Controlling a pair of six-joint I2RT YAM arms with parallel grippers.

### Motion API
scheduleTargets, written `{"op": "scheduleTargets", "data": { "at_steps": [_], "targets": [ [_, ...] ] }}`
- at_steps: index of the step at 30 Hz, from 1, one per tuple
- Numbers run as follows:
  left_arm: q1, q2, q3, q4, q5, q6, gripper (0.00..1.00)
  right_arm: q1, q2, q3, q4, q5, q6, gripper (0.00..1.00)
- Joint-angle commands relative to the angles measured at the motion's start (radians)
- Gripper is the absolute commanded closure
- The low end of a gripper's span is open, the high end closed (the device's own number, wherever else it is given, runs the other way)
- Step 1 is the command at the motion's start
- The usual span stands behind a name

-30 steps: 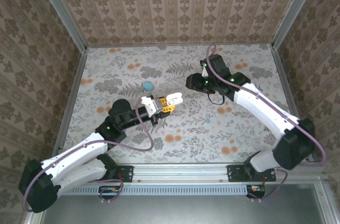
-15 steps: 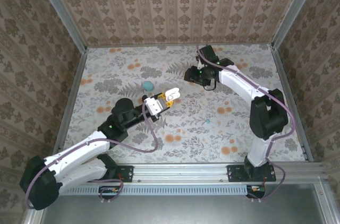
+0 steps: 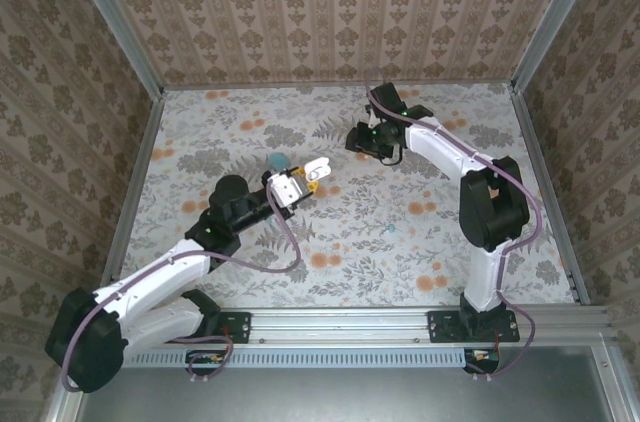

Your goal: Insert wireless bluetooth earbuds into charging case

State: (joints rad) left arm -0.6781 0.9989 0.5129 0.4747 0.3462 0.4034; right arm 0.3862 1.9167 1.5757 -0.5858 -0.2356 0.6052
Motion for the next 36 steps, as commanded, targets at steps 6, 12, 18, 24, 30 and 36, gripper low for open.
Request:
{"op": "scheduleTargets", "data": {
  "at_steps": [6,12,18,24,30,36],
  "targets": [
    [0.078,0.040,0.021,0.084,0.151,-0.169,1.00,-0.007,0.085,0.075,-0.115,0.040,-0.015,0.56],
    [0.111,0.045,0.013,0.105,0.199,-0.225,1.00,-0.008,0.161,0.157,-0.178,0.117,-0.044,0.55],
    [0.179,0.117,0.021,0.202,0.332,-0.379,1.00,-0.012,0.228,0.217,-0.220,0.145,-0.065,0.55],
    [0.217,0.227,0.057,0.306,0.470,-0.522,1.00,-0.018,0.259,0.235,-0.229,0.153,-0.076,0.54],
    [0.217,0.244,0.081,0.280,0.469,-0.511,1.00,-0.028,0.275,0.238,-0.226,0.156,-0.087,0.55],
    [0.216,0.245,0.085,0.268,0.463,-0.504,1.00,-0.035,0.301,0.261,-0.221,0.153,-0.093,0.55]
  ]
}}
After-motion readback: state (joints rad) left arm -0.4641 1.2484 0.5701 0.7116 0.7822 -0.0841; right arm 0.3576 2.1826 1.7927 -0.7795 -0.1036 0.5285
